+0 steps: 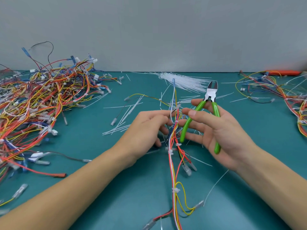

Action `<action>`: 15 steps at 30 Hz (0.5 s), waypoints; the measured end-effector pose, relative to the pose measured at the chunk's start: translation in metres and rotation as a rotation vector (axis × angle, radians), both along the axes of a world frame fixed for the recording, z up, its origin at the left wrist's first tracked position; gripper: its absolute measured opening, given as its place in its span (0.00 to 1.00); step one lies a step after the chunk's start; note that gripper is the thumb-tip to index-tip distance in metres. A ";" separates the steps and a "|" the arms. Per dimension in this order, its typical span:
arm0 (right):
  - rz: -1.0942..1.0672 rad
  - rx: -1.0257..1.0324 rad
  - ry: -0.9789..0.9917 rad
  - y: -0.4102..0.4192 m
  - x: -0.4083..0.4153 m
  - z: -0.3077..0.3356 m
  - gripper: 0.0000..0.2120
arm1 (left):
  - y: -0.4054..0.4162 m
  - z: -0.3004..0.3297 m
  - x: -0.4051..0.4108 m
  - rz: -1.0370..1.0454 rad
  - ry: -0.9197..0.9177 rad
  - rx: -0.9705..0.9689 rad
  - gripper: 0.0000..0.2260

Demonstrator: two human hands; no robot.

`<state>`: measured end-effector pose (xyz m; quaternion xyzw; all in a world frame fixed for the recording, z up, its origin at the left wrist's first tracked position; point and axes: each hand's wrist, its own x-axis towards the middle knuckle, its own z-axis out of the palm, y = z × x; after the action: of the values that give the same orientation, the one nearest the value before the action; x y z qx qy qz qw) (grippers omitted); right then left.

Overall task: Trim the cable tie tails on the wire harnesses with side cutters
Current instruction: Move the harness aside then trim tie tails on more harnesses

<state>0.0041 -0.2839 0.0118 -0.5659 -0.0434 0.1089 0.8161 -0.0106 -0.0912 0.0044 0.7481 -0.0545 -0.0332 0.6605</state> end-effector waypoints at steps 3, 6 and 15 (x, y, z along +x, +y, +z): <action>-0.012 0.015 0.028 0.001 0.001 -0.003 0.22 | 0.006 0.001 0.002 -0.025 0.052 -0.089 0.14; -0.019 0.021 0.033 0.001 0.001 -0.004 0.21 | 0.011 0.000 0.001 -0.047 0.060 -0.114 0.12; -0.023 -0.110 -0.074 0.003 -0.004 -0.001 0.30 | 0.007 -0.003 0.000 -0.032 -0.032 -0.094 0.10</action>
<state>0.0005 -0.2808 0.0110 -0.6142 -0.0608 0.0806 0.7827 -0.0109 -0.0844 0.0016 0.7158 -0.0784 -0.0293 0.6933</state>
